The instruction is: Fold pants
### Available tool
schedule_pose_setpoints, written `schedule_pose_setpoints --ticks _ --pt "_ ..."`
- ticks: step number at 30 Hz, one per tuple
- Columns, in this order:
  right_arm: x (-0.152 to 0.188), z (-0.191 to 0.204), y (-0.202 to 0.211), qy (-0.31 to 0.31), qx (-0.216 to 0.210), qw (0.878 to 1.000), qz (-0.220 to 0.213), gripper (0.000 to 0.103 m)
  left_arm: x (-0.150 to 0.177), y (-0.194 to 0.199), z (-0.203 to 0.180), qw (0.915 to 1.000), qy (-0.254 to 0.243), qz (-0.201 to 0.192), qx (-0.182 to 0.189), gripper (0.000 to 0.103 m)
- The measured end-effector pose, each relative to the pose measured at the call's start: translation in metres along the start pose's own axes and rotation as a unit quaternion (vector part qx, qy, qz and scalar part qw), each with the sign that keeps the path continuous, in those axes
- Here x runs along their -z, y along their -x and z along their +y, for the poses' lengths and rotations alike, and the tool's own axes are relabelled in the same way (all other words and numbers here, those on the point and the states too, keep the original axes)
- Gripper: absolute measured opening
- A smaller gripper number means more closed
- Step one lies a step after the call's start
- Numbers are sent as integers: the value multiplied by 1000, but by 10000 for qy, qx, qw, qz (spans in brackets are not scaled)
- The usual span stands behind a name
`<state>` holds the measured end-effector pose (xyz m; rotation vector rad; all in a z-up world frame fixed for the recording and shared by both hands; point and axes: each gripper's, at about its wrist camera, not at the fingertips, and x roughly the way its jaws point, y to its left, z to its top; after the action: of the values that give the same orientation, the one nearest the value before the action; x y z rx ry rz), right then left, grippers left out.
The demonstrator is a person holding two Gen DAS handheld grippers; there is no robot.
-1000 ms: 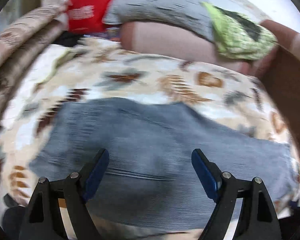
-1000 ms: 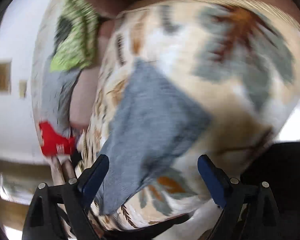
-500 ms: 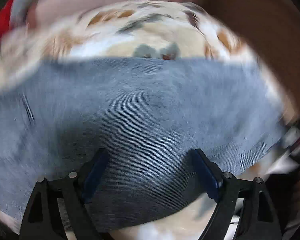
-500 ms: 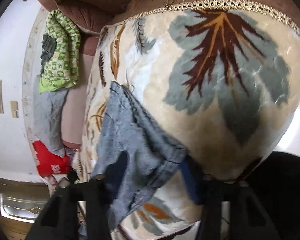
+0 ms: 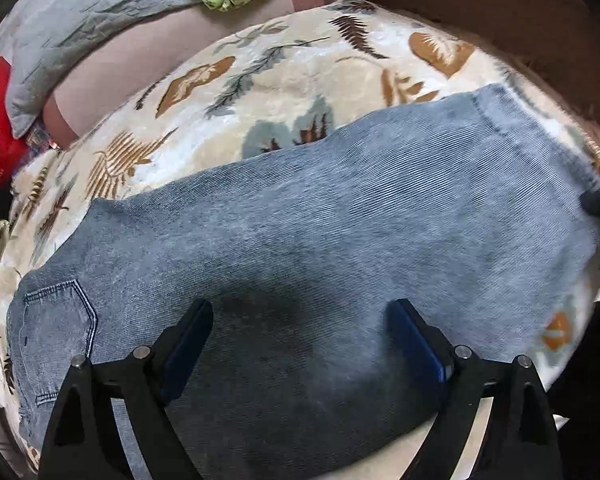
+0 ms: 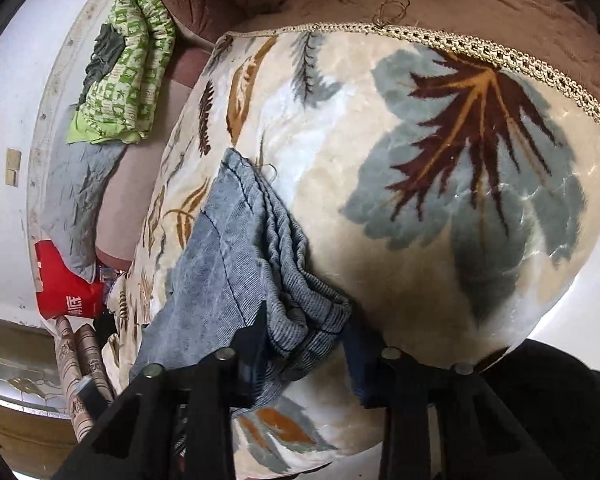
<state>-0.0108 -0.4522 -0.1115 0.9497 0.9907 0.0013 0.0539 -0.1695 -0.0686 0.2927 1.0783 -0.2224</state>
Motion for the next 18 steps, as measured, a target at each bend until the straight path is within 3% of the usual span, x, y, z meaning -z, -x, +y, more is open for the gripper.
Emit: schedule_pose_setpoints --ticks 2,4,5,6,7,9,12,15,18 --pt "1 3 0 143 119 9998 -21 30 -5 19 8 9983 318 -406 268 90" --pt "2 10 2 289 267 9992 -73 30 -7 22 14 9975 464 -528 124 90" --pt "2 15 3 373 355 9986 -100 30 -6 6 15 9989 432 -190 77 90" --pt "2 20 5 469 444 9978 -131 30 -2 -18 8 9987 198 423 193 91" --pt "2 28 8 609 542 9965 -189 29 4 -25 5 9995 47 274 171 99" --pt "4 54 18 1051 757 9908 -401 27 2 -21 12 9988 238 243 346 99" --pt "8 107 35 1731 877 9781 -756 20 4 -12 34 9918 805 205 966 99" --pt "26 179 44 2572 772 9574 -1064 20 21 6 75 9790 1554 -50 1317 99" --pt "72 255 34 3479 418 9301 -1105 20 49 22 135 9639 2300 -314 1304 99"
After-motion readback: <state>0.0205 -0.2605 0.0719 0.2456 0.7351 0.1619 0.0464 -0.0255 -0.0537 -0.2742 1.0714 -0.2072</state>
